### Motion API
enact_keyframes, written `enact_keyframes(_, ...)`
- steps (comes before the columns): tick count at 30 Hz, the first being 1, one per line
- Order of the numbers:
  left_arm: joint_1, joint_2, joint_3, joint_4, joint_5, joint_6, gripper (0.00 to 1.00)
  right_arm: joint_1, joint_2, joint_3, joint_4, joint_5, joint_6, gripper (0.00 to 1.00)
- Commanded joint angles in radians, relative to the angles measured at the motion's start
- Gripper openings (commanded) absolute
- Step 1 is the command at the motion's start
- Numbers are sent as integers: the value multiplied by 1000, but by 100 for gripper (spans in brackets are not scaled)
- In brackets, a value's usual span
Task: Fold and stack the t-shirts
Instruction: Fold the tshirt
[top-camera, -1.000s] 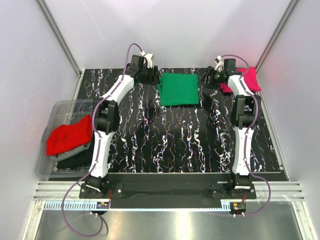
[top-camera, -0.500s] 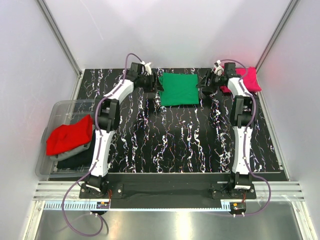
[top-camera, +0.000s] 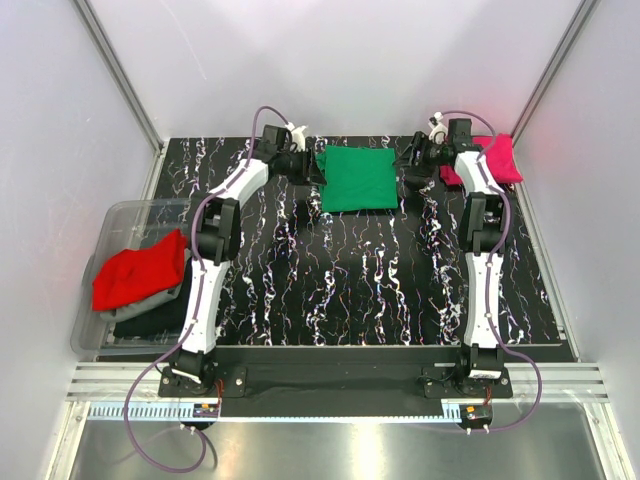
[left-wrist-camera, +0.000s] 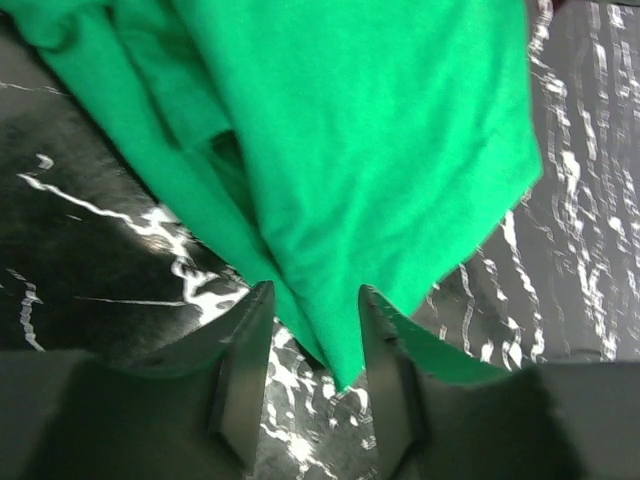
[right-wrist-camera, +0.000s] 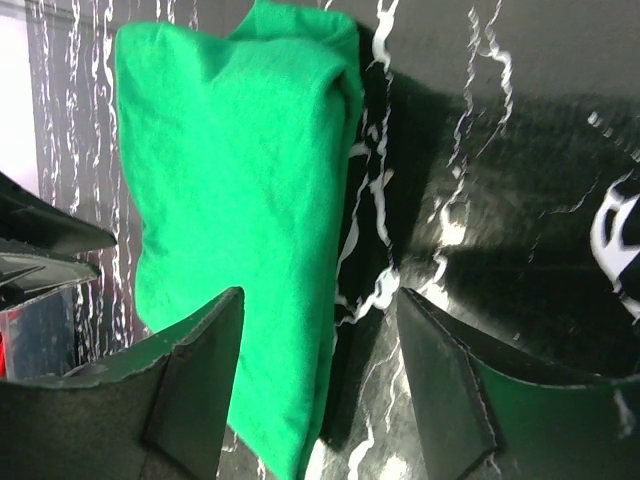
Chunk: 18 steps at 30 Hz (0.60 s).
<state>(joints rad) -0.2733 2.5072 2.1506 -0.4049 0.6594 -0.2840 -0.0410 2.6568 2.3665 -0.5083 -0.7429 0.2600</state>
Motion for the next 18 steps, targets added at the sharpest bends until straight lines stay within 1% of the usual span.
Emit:
enact_keyframes(1, -15, -120, -9, 26, 127, 19, 37, 4, -142, -45, -4, -29, -21, 69)
enact_keyframes(2, -23, -119, -15, 28, 159, -9, 30, 6, -153, -64, -6, -50, -13, 68)
enact_keyframes(4, -30, -110, -29, 38, 193, -26, 20, 15, -172, -114, -13, -73, -13, 65)
enact_keyframes(5, -38, -105, -41, 43, 204, -32, 12, 18, -178, -131, -15, -93, -10, 64)
enact_keyframes(6, -41, -96, -47, 44, 210, -40, 8, 29, -192, -150, -15, -102, -10, 61)
enact_keyframes(9, -53, -85, -67, 55, 215, -55, 6, 36, -242, -219, -15, -124, -30, 59)
enact_keyframes(10, -56, -79, -70, 55, 212, -67, 6, 73, -256, -248, -15, -122, -37, 59)
enact_keyframes(12, -60, -70, -84, 61, 207, -73, 4, 85, -282, -274, -15, -134, -56, 59)
enact_keyframes(15, -60, -54, -95, 48, 178, -63, 2, 107, -267, -300, -21, -150, -41, 58)
enact_keyframes(18, -60, -53, -93, 0, 122, -20, 1, 121, -229, -300, -39, -128, -28, 57)
